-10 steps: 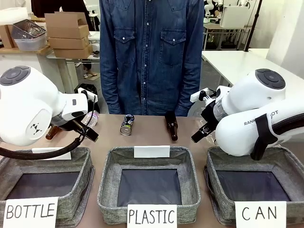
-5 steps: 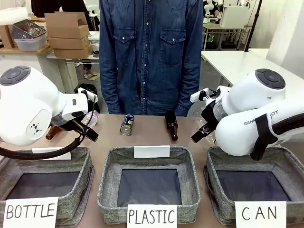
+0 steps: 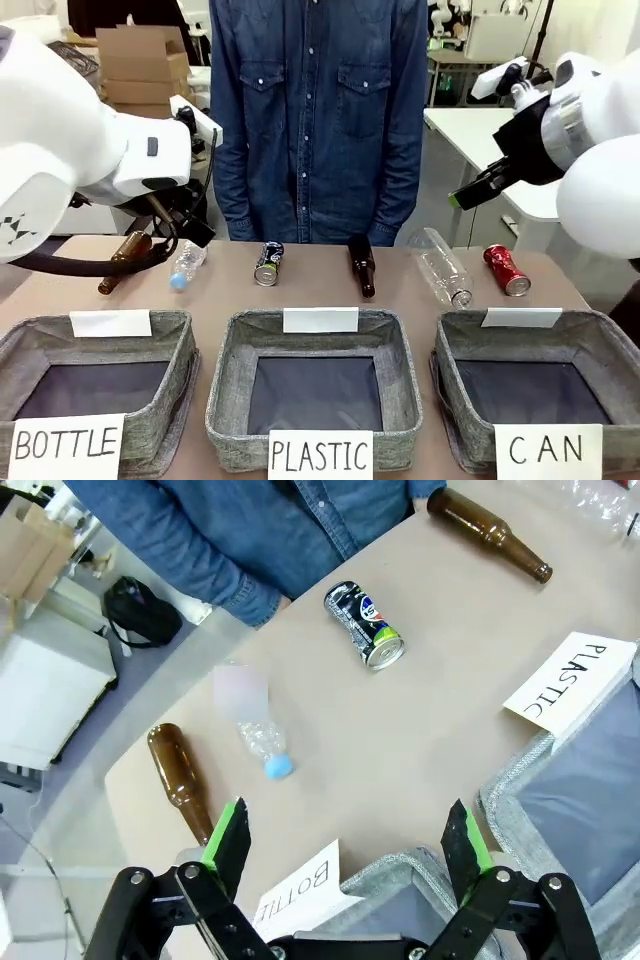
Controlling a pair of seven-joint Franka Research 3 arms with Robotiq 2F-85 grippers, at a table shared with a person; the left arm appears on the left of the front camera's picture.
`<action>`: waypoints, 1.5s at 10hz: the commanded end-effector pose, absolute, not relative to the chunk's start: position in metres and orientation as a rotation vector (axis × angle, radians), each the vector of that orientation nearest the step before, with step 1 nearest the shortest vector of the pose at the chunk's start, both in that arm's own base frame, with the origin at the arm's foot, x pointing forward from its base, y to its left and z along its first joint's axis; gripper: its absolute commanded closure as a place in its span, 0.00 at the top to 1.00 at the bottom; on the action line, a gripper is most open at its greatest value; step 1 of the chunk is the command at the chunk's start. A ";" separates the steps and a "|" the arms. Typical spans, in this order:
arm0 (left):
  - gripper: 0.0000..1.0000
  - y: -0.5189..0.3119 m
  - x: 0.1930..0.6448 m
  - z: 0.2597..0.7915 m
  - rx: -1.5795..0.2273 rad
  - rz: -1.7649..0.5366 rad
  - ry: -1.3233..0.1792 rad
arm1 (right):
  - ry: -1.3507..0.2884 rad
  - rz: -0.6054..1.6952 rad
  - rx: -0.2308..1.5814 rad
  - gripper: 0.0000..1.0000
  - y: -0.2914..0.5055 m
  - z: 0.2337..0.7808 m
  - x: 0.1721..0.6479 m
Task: Sort the can waste into the basket.
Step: Pick up the can waste from the table and place it in the right Fabric basket.
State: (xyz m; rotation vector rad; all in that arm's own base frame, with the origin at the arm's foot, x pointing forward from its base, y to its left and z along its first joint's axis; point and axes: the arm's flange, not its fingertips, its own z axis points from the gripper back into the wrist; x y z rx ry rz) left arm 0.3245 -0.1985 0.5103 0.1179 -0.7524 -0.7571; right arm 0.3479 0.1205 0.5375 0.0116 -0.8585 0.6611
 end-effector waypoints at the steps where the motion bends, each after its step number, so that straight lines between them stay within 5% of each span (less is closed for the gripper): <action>1: 1.00 -0.188 0.351 0.483 0.083 -0.739 -0.713 | -0.856 0.664 0.017 1.00 0.124 0.532 0.352; 2: 1.00 -0.199 0.324 0.510 0.118 -0.757 -0.752 | -0.810 0.732 0.069 1.00 0.136 0.524 0.356; 4: 1.00 -0.177 0.329 0.525 -0.213 -0.699 -0.706 | -0.686 0.702 0.357 1.00 0.115 0.530 0.359; 7: 1.00 -0.080 0.343 0.527 -0.911 -0.418 -0.657 | -0.339 0.120 0.953 1.00 0.042 0.539 0.382; 8: 1.00 -0.058 0.349 0.524 -0.983 -0.317 -0.676 | -0.316 -0.013 1.038 1.00 0.022 0.537 0.383; 13: 1.00 -0.015 0.342 0.525 -0.915 -0.249 -0.687 | -0.421 -0.181 1.083 1.00 -0.032 0.531 0.357; 14: 1.00 -0.020 0.344 0.521 -0.813 -0.279 -0.646 | -0.429 -0.184 1.048 1.00 -0.024 0.530 0.361; 15: 1.00 -0.029 0.341 0.520 -0.479 -0.277 -0.624 | -0.394 -0.162 1.079 1.00 -0.050 0.531 0.363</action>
